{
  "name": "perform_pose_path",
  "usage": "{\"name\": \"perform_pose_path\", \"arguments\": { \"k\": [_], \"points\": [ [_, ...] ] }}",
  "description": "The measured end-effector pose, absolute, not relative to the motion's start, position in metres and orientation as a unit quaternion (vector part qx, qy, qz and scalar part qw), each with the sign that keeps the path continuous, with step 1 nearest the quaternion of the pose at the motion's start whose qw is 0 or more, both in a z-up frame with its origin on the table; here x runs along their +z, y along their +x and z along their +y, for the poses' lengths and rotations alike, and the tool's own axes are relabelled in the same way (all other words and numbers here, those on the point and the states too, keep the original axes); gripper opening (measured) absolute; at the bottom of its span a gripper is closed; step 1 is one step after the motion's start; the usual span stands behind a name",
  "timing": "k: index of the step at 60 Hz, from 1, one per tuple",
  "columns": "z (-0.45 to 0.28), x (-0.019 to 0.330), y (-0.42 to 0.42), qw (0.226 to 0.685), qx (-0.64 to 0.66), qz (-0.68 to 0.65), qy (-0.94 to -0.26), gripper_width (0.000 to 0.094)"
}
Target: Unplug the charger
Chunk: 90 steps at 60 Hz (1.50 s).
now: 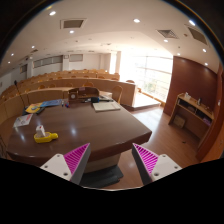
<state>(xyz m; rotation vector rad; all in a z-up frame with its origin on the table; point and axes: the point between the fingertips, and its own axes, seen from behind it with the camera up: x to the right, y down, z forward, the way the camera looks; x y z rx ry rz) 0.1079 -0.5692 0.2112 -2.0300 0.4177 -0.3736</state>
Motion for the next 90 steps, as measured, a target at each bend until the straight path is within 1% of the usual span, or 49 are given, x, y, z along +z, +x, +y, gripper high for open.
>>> {"name": "perform_pose_path", "arguments": {
  "k": [10, 22, 32, 37, 42, 52, 60, 68, 70, 78, 80, 82, 85, 90],
  "points": [
    [-0.582, 0.196, 0.113, 0.481, -0.160, 0.176, -0.844, 0.0857],
    [-0.584, 0.145, 0.094, 0.453, -0.166, 0.170, -0.859, 0.0859],
    [-0.565, 0.100, 0.027, 0.443, -0.137, 0.138, -0.875, 0.0849],
    [-0.537, 0.084, -0.026, 0.444, -0.103, 0.117, -0.882, 0.0849],
    [-0.499, 0.074, -0.079, 0.447, -0.076, 0.096, -0.886, 0.0851],
    [-0.411, 0.072, -0.162, 0.468, -0.048, 0.059, -0.880, 0.0850],
    [-0.344, 0.072, -0.200, 0.488, -0.038, 0.042, -0.871, 0.0852],
    [-0.287, 0.070, -0.211, 0.505, -0.043, 0.026, -0.862, 0.0843],
    [-0.276, 0.069, -0.211, 0.509, -0.048, 0.022, -0.859, 0.0829],
    [-0.233, 0.058, -0.207, 0.516, -0.058, 0.017, -0.855, 0.0721],
    [-0.225, 0.055, -0.207, 0.515, -0.058, 0.019, -0.855, 0.0677],
    [-0.219, 0.051, -0.205, 0.515, -0.058, 0.021, -0.855, 0.0606],
    [-0.213, 0.045, -0.198, 0.513, -0.064, 0.030, -0.856, 0.0434],
    [-0.211, 0.048, -0.198, 0.520, -0.061, 0.034, -0.851, 0.0393]
  ]
}}
